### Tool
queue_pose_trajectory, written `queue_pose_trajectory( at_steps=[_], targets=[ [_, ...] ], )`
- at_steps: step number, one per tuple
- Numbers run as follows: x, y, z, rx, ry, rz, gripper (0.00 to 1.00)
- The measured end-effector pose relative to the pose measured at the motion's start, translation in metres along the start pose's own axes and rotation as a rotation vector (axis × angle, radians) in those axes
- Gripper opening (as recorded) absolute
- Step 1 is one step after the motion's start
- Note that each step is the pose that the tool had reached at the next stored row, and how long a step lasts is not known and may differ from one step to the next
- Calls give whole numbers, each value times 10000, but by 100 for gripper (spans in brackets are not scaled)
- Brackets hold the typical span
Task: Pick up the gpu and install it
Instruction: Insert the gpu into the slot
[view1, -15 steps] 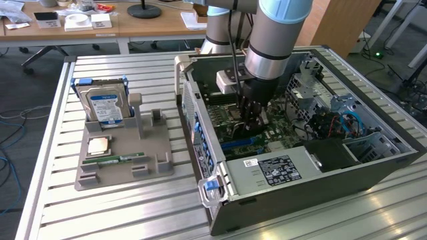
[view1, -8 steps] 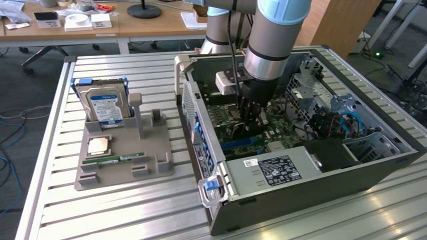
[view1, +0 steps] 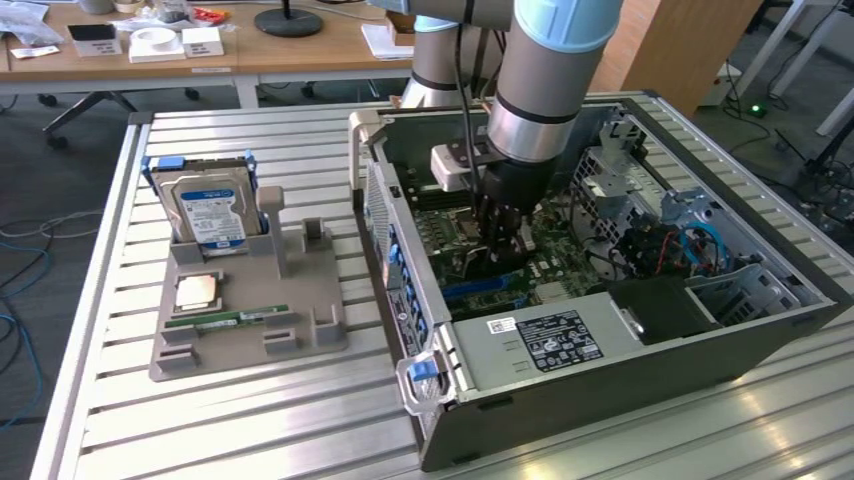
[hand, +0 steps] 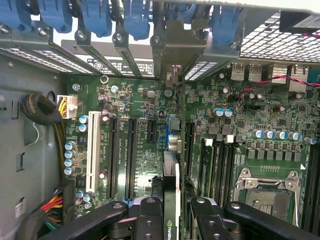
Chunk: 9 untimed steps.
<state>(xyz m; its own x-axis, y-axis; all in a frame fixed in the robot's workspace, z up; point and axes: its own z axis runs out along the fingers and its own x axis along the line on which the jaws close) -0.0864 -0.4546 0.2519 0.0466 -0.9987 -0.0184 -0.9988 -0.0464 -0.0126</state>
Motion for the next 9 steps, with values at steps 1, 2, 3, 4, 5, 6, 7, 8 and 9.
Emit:
queue_pose_trajectory(
  at_steps=[1, 2, 3, 4, 5, 6, 7, 8, 9],
  targets=[
    [0, 0, 1, 0, 1, 1, 26],
    [0, 0, 3, -1, 1, 1, 26],
    [0, 0, 5, -1, 1, 0, 26],
    [0, 0, 7, -1, 1, 1, 26],
    [0, 0, 10, -1, 2, 1, 26],
    [1, 1, 18, -1, 1, 1, 26],
    [1, 1, 20, -1, 1, 1, 26],
    [1, 1, 22, -1, 1, 2, 26],
    [1, 1, 24, -1, 1, 2, 26]
  ],
)
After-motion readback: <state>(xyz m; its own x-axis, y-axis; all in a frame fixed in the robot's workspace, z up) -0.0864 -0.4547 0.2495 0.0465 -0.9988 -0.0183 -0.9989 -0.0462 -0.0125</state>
